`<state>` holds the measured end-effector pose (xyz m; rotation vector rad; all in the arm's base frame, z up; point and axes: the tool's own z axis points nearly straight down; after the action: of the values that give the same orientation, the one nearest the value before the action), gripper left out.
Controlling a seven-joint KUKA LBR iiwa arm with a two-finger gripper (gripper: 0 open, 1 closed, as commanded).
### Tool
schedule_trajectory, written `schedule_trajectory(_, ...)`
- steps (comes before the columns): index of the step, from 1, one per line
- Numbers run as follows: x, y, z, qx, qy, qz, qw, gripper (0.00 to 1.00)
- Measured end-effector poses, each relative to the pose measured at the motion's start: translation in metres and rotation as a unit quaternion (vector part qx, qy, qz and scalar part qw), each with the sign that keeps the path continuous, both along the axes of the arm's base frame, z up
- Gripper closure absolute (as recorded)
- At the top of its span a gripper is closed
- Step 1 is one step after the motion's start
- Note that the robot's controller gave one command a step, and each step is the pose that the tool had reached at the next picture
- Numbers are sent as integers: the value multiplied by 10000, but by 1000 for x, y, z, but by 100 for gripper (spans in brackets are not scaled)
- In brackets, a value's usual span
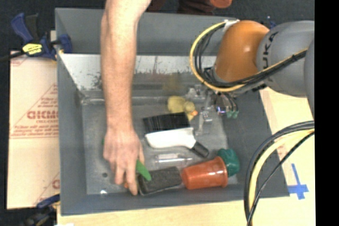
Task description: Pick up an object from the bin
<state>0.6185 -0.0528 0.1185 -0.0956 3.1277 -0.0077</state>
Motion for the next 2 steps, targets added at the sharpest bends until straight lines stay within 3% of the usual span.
schedule_trajectory(1, 16, 28, -28, -11, -30, 6, 10000, 0)
schedule_trajectory(2, 20, 74, -41, -30, -71, 291, 9995, 0)
